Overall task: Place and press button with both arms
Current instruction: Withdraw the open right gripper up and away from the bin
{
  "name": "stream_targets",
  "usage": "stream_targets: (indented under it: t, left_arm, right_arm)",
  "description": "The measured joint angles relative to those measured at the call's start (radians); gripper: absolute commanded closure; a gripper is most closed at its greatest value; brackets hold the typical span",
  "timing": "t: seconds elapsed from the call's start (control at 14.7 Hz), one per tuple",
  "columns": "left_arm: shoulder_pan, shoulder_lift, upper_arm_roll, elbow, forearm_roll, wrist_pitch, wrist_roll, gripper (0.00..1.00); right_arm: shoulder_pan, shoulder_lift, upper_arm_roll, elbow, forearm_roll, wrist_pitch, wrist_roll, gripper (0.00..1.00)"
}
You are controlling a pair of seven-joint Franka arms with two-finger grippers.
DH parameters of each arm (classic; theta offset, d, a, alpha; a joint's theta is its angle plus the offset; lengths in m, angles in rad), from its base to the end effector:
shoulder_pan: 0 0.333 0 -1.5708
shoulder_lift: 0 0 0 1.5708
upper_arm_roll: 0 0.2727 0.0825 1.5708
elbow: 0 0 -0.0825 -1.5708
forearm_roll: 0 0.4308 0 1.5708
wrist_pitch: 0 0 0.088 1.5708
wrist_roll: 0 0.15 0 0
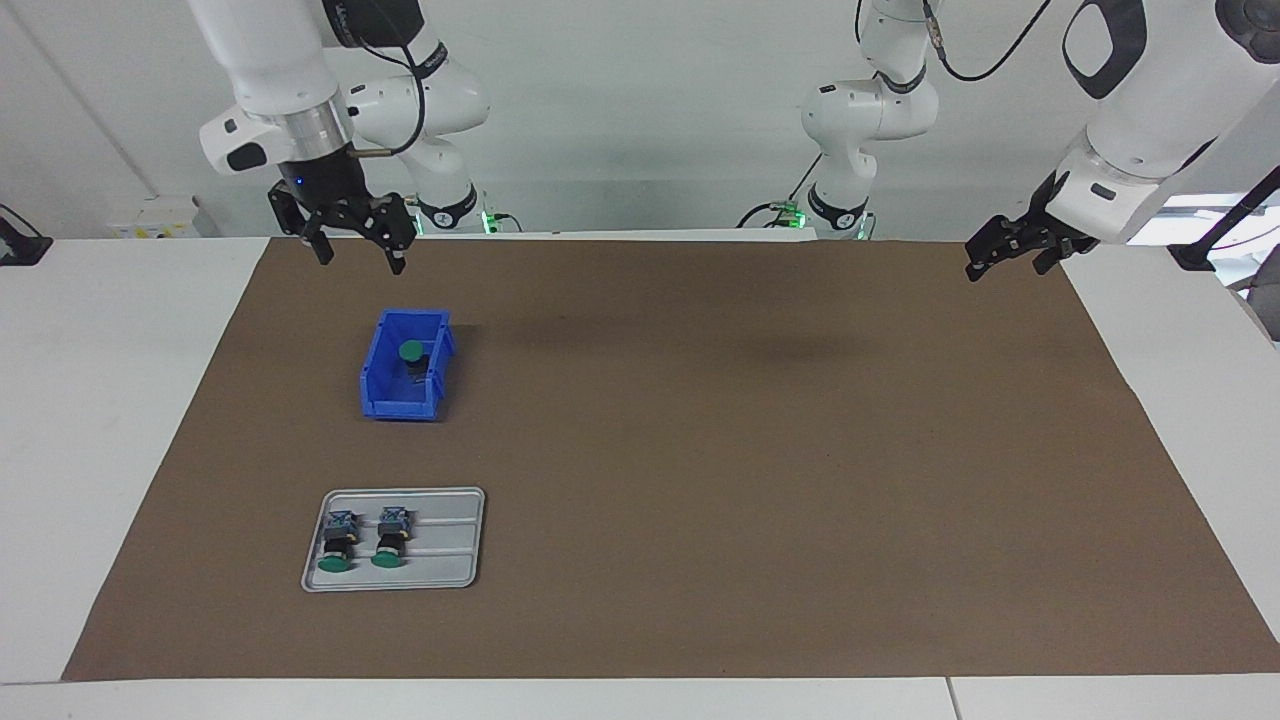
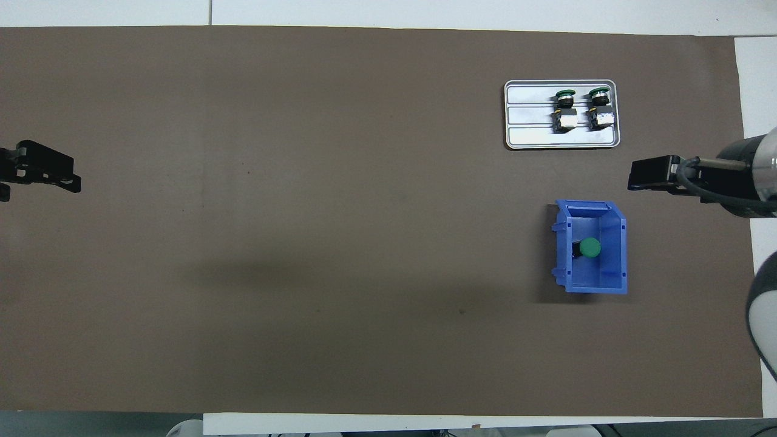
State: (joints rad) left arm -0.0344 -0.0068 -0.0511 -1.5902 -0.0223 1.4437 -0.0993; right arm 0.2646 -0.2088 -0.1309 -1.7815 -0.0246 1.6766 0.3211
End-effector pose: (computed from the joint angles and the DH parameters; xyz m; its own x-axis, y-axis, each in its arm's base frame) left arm 0.5763 -0.0530 0.5226 0.9900 0.0119 -0.1407 0.0131 -0.9999 0.0080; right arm 0.5547 0.0666 0.5574 0.9782 -0.1844 0.0960 -0.1818 -0.9827 -0.0345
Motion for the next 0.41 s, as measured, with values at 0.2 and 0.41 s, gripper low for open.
stream_targets:
  t: [0.2,0.41]
  left_arm:
    - [0.000,0.000,0.000,0.000,0.000,0.000,0.000,0.00]
    - [0.000,0.000,0.000,0.000,0.000,0.000,0.000,0.00]
  right_arm:
    - [0.009,-0.024,0.000,0.004,0.006,-0.041,-0.015,0.01]
    - [0.008,-0.023,-0.001,0.003,0.006,-0.062,-0.045,0.01]
